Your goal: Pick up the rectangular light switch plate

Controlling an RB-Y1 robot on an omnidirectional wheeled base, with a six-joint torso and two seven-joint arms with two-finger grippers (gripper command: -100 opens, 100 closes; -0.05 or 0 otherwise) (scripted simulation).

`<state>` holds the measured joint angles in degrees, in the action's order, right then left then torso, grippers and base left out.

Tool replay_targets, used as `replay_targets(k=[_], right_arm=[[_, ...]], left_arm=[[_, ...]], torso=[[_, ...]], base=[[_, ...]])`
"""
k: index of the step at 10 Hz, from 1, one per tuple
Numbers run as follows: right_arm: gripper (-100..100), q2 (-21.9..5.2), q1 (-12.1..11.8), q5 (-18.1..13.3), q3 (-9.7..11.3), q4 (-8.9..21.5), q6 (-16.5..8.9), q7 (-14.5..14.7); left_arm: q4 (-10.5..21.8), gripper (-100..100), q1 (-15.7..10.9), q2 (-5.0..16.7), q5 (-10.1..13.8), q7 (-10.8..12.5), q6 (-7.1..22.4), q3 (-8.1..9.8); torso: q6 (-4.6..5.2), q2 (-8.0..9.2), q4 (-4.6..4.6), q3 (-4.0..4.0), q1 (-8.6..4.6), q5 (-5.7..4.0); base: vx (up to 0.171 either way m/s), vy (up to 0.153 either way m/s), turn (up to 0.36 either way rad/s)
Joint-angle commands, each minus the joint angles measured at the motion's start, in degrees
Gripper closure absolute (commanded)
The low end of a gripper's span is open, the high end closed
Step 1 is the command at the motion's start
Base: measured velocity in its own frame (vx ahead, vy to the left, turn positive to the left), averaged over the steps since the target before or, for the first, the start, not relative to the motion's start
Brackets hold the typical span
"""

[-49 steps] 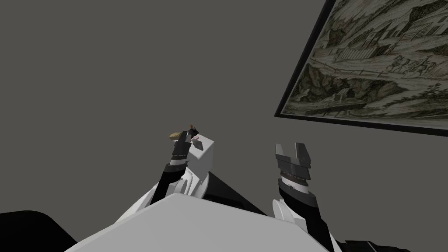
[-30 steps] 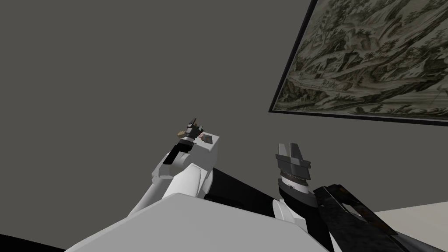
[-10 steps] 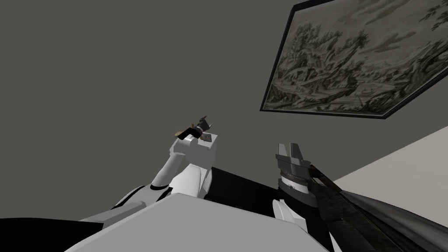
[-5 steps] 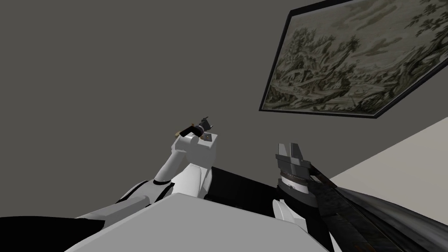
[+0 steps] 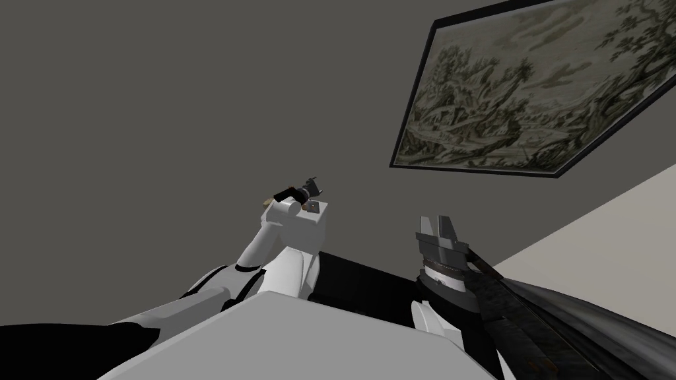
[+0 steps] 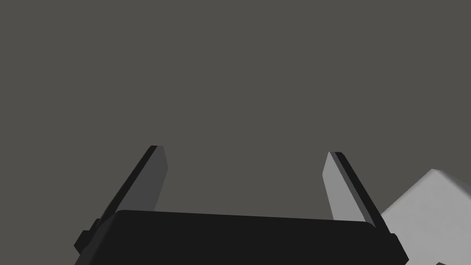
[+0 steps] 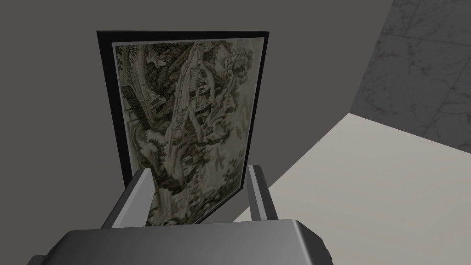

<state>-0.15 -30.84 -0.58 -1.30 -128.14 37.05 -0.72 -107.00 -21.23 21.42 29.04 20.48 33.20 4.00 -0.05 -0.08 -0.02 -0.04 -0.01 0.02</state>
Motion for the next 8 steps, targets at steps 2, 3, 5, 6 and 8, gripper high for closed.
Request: replay_targets(k=[2,3,5,6,8], right_arm=[[0,0.0,0.01,0.0,0.0,0.0,0.0,0.0],[0,0.0,0.01,0.0,0.0,0.0,0.0,0.0],[0,0.0,0.01,0.0,0.0,0.0,0.0,0.0],[0,0.0,0.0,0.0,0.0,0.0,0.0,0.0],[0,0.0,0.0,0.0,0.0,0.0,0.0,0.0]], left_arm=[[2.06,-100,-2.77,0.83,1.88,0.94,4.28,-0.32],[2.06,-100,-2.77,0.83,1.88,0.94,4.6,-0.32],[4.18,-100,-5.47,1.7,3.73,1.82,8.21,-0.69],[4.18,-100,-5.47,1.7,3.73,1.82,9.21,-0.69],[4.18,-100,-5.47,1.7,3.73,1.82,9.21,-0.69]], torso=[[0.03,0.09,0.02,0.05,0.06,0.0],[0.01,0.1,0.02,0.06,0.09,0.02],[0.03,0.05,0.01,0.03,0.07,0.01],[0.01,0.07,0.01,0.04,0.08,0.02],[0.0,0.03,0.0,0.02,0.03,0.01]], base=[[-0.028,0.018,-0.057],[0.004,-0.004,0.013],[-0.016,0.015,-0.051],[-0.007,0.007,-0.023],[0.005,-0.004,0.015]])
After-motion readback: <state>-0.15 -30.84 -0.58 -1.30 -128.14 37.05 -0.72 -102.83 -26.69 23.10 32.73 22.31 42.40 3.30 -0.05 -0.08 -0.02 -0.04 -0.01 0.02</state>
